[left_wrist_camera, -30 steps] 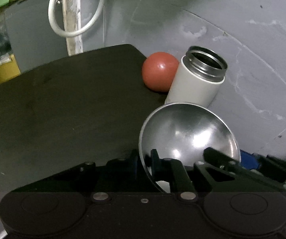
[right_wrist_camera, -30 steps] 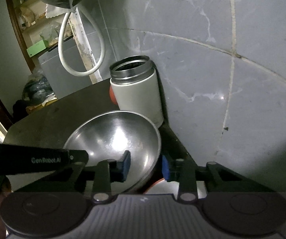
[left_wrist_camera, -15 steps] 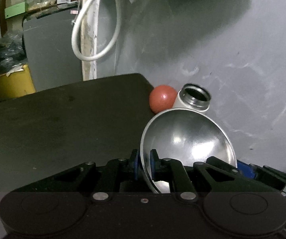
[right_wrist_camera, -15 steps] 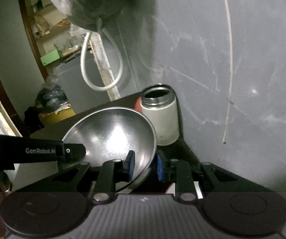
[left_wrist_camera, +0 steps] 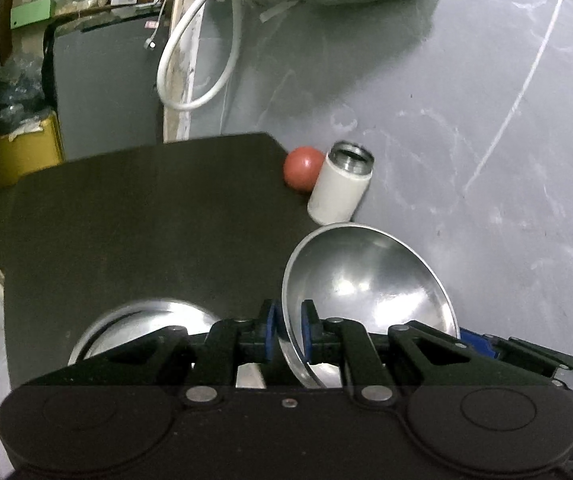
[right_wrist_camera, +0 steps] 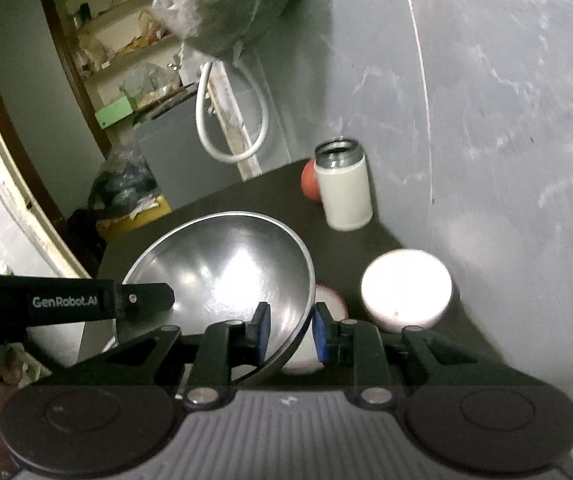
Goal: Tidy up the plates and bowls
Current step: 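Carry the steel bowl with both grippers beside the plate stack and lower it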
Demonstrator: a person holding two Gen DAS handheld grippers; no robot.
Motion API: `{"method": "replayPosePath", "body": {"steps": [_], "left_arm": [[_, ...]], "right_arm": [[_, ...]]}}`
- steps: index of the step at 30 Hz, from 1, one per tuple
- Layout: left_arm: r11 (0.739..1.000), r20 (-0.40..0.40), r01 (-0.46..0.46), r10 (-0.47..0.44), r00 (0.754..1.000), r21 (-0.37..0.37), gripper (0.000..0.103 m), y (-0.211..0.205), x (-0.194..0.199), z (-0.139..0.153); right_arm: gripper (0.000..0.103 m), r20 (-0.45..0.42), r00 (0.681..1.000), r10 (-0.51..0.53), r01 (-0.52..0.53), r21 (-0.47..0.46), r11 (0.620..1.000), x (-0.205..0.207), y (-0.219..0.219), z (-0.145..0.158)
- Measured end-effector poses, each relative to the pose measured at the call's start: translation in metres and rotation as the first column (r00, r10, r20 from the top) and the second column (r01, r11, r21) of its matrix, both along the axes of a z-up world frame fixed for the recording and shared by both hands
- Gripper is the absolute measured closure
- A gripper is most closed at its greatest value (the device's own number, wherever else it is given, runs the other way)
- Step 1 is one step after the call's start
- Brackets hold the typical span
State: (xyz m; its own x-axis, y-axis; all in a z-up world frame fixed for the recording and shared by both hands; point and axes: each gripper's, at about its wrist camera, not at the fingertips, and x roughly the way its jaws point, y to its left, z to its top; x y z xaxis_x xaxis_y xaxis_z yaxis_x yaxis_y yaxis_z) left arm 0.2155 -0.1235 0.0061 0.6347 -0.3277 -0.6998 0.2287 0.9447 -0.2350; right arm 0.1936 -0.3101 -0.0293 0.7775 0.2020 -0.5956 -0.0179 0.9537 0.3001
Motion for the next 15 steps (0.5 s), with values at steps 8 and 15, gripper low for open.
{"method": "replayPosePath", "body": {"steps": [8, 15], "left_arm": [[1.000, -0.098, 0.011, -0.013, 0.995, -0.024, 0.090, 0.020, -0.048, -0.027], [0.999, -0.181, 0.031, -0.036, 0.983, -0.030, 0.087, 0.030, -0.078, -0.051]], "right_arm": [[0.077, -0.074, 0.996, 0.040, -0.042, -0.021, 0.999, -0.054, 0.014, -0.017], [0.077, -0.142, 0.986, 0.085, -0.090, -0.028, 0.996, -0.091, 0.023, -0.030]]}}
